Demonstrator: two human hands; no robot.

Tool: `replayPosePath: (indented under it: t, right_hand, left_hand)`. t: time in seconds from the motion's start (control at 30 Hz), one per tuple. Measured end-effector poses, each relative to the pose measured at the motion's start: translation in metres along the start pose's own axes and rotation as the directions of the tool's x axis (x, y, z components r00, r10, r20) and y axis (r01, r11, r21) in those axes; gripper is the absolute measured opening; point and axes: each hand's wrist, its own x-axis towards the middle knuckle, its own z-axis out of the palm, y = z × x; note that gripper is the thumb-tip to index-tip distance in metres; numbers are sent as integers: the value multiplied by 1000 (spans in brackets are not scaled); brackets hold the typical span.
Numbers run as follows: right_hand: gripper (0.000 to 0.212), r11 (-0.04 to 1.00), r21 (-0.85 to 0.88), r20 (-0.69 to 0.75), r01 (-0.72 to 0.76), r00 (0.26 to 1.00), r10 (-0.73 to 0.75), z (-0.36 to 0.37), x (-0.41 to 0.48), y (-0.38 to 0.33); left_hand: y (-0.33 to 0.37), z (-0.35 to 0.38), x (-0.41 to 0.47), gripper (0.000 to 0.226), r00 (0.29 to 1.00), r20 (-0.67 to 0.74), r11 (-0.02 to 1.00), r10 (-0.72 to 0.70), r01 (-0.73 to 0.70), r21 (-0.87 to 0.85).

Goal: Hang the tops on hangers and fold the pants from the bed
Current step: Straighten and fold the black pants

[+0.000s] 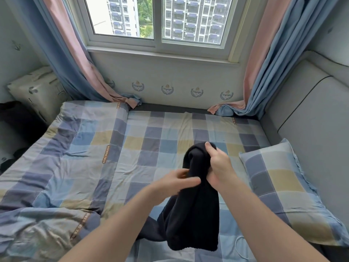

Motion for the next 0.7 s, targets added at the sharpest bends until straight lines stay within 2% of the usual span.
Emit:
replayPosePath:
  t: [0.07, 0.13, 0.2, 0.27, 0.4, 0.53, 0.6, 0.7]
  right_hand:
    - [26, 997, 71, 15, -4, 1000, 3, 5, -3, -11]
    - [23, 994, 106, 82, 2, 997, -11, 7, -6, -21]
    - [23, 995, 100, 191, 31, 980, -50, 6, -8, -28]
    - [26, 996, 46, 305, 75, 949, -86, 3, -11, -34]
    - [29, 964, -188, 460, 190, 884, -85, -15, -20, -31]
    - [43, 941, -310, 486, 134, 873, 36, -36, -35, -6]
    - [48, 935, -335, 478, 121, 877, 57, -40, -45, 13]
    - [50, 869, -480, 404, 118, 909, 99, -44, -56, 51]
  left_hand:
    - [-4, 12, 4, 40, 994, 9, 992, 109, -109, 60]
    - [-8, 17, 10, 33, 972, -153, 979, 179, -160, 130]
    - [-11, 14, 15, 16, 927, -331, 981, 180, -142, 134]
    - [-7, 11, 16, 11, 902, -394, 984, 177, -168, 58]
    - [18, -1, 6, 11, 856, -477, 958, 200, -273, -89]
    - [47, -9, -4, 16, 844, -480, 907, 239, -371, -200]
    - [56, -7, -5, 16, 844, -484, 899, 232, -376, -226]
    - [63, -2, -1, 14, 840, -516, 894, 171, -352, -277]
